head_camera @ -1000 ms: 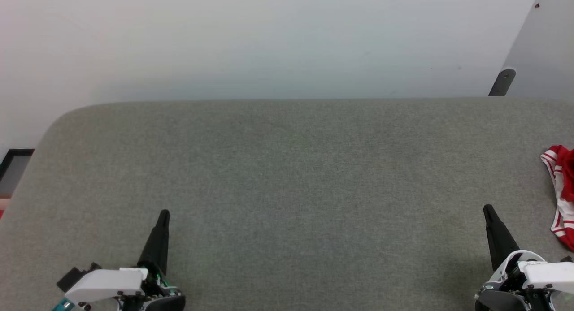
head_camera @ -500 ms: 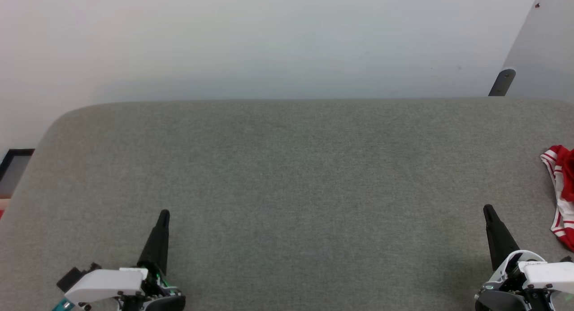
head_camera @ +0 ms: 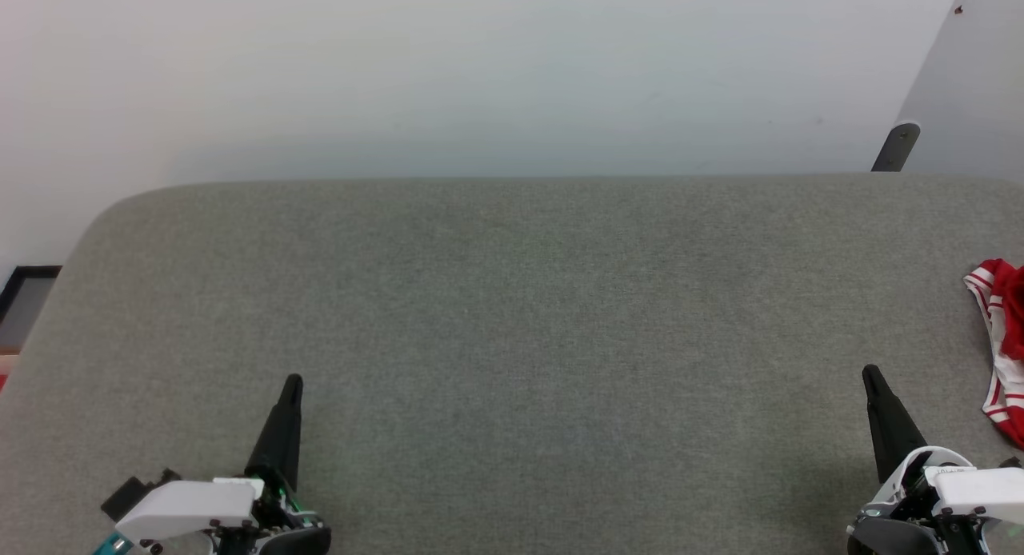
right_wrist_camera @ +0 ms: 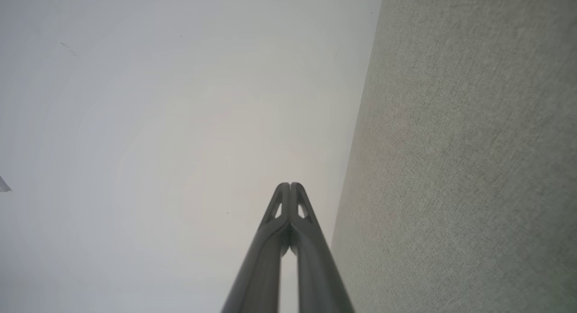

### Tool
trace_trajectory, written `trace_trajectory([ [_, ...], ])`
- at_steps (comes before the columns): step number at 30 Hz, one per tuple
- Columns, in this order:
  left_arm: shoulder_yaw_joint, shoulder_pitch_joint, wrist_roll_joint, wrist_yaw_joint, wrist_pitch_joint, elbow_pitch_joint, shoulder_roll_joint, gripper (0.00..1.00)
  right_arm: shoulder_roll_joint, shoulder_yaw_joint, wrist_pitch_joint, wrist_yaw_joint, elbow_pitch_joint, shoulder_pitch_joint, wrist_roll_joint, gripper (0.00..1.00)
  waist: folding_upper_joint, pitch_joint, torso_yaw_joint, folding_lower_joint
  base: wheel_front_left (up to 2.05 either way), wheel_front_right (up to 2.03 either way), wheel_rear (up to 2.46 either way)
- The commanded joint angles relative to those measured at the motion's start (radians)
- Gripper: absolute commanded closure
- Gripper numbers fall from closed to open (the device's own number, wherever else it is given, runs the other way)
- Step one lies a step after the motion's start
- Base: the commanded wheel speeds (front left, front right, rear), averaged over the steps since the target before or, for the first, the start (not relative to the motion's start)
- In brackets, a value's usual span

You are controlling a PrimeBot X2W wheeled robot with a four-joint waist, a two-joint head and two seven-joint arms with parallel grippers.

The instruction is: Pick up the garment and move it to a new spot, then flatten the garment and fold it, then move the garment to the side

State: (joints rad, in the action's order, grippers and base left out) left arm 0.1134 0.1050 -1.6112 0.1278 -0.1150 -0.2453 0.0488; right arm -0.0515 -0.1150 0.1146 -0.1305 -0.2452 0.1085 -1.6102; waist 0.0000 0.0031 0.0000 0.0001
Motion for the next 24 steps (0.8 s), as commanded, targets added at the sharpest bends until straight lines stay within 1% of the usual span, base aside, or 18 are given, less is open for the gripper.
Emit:
trace_trajectory([
  [1, 0.002, 0.01, -0.003, 0.005, -0.002, 0.001, 0.0, 1.0, 0.003, 0.0, 0.002, 0.0, 0.0, 0.003, -0.005, 1.0, 0.0, 0.0, 0.0, -0.0001, 0.0, 0.0, 0.0],
  [24, 0.002, 0.01, -0.003, 0.005, -0.002, 0.001, 0.0, 1.0, 0.003, 0.0, 0.002, 0.0, 0.0, 0.003, -0.005, 1.0, 0.0, 0.0, 0.0, -0.0001, 0.0, 0.0, 0.0],
])
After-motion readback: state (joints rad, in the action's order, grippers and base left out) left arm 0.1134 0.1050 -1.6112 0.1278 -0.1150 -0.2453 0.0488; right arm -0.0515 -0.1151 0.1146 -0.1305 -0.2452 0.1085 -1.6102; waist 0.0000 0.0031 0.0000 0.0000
